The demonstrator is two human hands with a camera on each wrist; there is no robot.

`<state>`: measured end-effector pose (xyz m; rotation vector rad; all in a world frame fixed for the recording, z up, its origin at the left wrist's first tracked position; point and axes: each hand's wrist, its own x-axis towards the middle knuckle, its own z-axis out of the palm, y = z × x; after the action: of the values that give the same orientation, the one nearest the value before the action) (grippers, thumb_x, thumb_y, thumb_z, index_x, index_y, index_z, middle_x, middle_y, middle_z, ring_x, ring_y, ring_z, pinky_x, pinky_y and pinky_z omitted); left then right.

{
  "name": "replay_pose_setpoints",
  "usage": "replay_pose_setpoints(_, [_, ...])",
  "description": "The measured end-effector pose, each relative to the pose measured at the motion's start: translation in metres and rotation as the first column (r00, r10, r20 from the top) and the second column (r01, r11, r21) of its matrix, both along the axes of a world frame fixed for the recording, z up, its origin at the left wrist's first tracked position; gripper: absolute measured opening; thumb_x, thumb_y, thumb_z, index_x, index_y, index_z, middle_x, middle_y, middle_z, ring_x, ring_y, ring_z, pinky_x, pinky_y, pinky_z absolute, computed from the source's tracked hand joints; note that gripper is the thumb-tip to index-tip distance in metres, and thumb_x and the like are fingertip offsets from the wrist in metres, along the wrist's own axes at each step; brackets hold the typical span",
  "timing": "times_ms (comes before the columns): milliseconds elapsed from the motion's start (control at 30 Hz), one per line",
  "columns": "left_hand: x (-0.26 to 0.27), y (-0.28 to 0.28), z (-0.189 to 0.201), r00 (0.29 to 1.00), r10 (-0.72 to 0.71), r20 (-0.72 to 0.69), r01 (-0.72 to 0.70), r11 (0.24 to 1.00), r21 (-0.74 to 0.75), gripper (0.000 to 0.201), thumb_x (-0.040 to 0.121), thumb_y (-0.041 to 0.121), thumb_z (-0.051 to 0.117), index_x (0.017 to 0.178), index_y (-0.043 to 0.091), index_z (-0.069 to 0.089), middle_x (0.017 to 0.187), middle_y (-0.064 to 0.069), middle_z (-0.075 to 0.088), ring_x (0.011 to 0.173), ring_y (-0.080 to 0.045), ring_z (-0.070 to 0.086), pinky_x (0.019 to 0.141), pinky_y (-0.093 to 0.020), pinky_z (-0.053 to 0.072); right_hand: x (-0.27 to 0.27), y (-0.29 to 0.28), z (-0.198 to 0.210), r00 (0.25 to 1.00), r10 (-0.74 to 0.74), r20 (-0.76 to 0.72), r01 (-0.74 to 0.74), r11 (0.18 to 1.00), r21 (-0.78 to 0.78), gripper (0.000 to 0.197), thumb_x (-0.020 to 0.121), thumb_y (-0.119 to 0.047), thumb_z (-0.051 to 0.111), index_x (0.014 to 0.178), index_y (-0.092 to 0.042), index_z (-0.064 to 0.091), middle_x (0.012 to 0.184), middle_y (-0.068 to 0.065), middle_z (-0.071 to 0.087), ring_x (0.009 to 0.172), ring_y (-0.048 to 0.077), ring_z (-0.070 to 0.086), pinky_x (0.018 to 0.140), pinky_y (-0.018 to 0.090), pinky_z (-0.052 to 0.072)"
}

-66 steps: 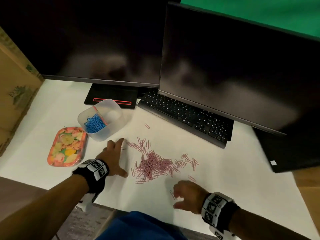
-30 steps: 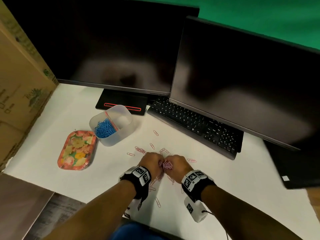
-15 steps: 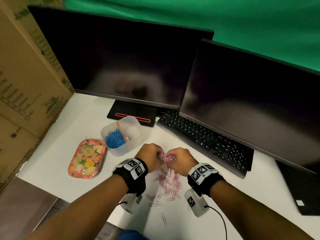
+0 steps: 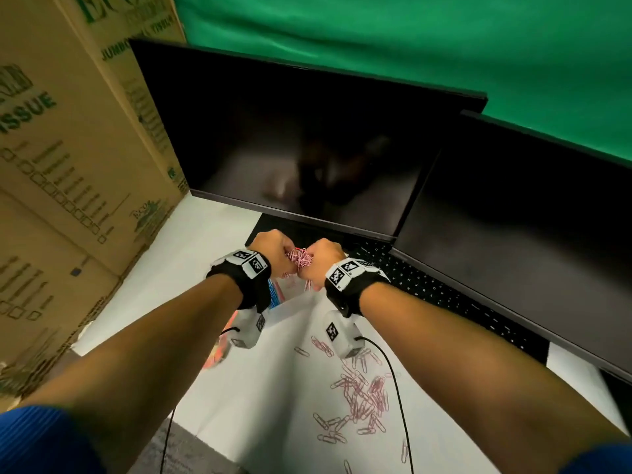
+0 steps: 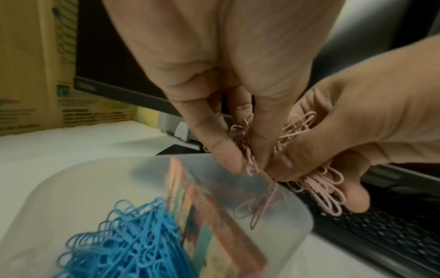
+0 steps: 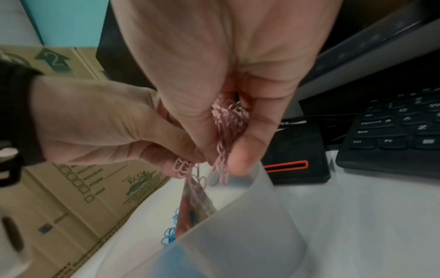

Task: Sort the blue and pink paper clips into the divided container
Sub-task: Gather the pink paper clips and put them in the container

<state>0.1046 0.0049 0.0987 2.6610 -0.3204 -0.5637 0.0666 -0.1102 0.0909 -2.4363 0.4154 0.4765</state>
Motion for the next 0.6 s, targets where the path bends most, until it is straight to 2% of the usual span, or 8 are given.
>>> replay_pose_setpoints(133, [0.006, -0.003, -0.012, 0.999, -0.006, -0.048, 0.01, 0.997, 0.076, 0.017, 0.073, 0.016, 0.076, 0.09, 0.016, 0.073, 0.09, -0.006, 0.071, 0.08, -0.021, 0.065, 0.068, -0.028, 0.053, 0.01, 0.013, -0.01, 0.998, -0.025, -0.053, 0.02, 0.996, -0.084, 0.026, 0.076, -0.017, 0.076, 0.098, -0.007, 0.069, 0.1, 0.012, 0.07, 0.09, 0.029, 0.069, 0.077, 0.032, 0.057])
replay_pose_setpoints(233, [0.009, -0.004, -0.017, 0.997, -0.032, -0.075, 0.041, 0.993, 0.113, 0.016, 0.077, 0.014, 0.071, 0.094, 0.014, 0.072, 0.093, -0.008, 0.072, 0.084, -0.025, 0.067, 0.071, -0.03, 0.053, 0.014, 0.015, -0.013, 0.997, -0.019, -0.076, 0.01, 0.993, -0.114, 0.025, 0.081, -0.013, 0.071, 0.104, -0.006, 0.066, 0.106, 0.013, 0.068, 0.097, 0.031, 0.067, 0.076, 0.033, 0.054])
replay_pose_setpoints(400, [0.011, -0.004, -0.017, 0.993, -0.067, -0.099, 0.081, 0.986, 0.144, 0.018, 0.077, 0.015, 0.071, 0.095, 0.012, 0.068, 0.093, -0.01, 0.071, 0.088, -0.028, 0.067, 0.071, -0.031, 0.051, 0.014, 0.019, -0.008, 0.994, 0.057, -0.091, -0.069, 0.988, -0.135, 0.027, 0.081, -0.015, 0.07, 0.107, -0.008, 0.064, 0.105, 0.013, 0.068, 0.096, 0.031, 0.067, 0.08, 0.035, 0.056])
replay_pose_setpoints(533, [0.013, -0.004, -0.017, 0.99, -0.086, -0.113, 0.102, 0.985, 0.137, 0.034, 0.069, 0.013, 0.075, 0.1, 0.022, 0.069, 0.085, -0.002, 0.065, 0.079, -0.022, 0.063, 0.067, -0.028, 0.049, 0.009, 0.011, -0.002, 0.995, 0.056, -0.077, -0.061, 0.996, -0.059, 0.02, 0.081, -0.017, 0.068, 0.1, -0.011, 0.068, 0.101, 0.01, 0.069, 0.092, 0.029, 0.068, 0.081, 0.036, 0.058])
replay_pose_setpoints(600, [0.013, -0.002, -0.017, 0.989, -0.1, -0.106, 0.113, 0.985, 0.129, 0.036, 0.071, 0.01, 0.071, 0.104, 0.026, 0.07, 0.091, 0.0, 0.065, 0.084, -0.02, 0.063, 0.068, -0.027, 0.051, 0.002, -0.002, 0.004, 1.0, 0.022, -0.021, -0.022, 1.0, 0.014, 0.02, 0.079, -0.015, 0.068, 0.099, -0.013, 0.072, 0.1, 0.009, 0.07, 0.091, 0.028, 0.068, 0.083, 0.035, 0.058])
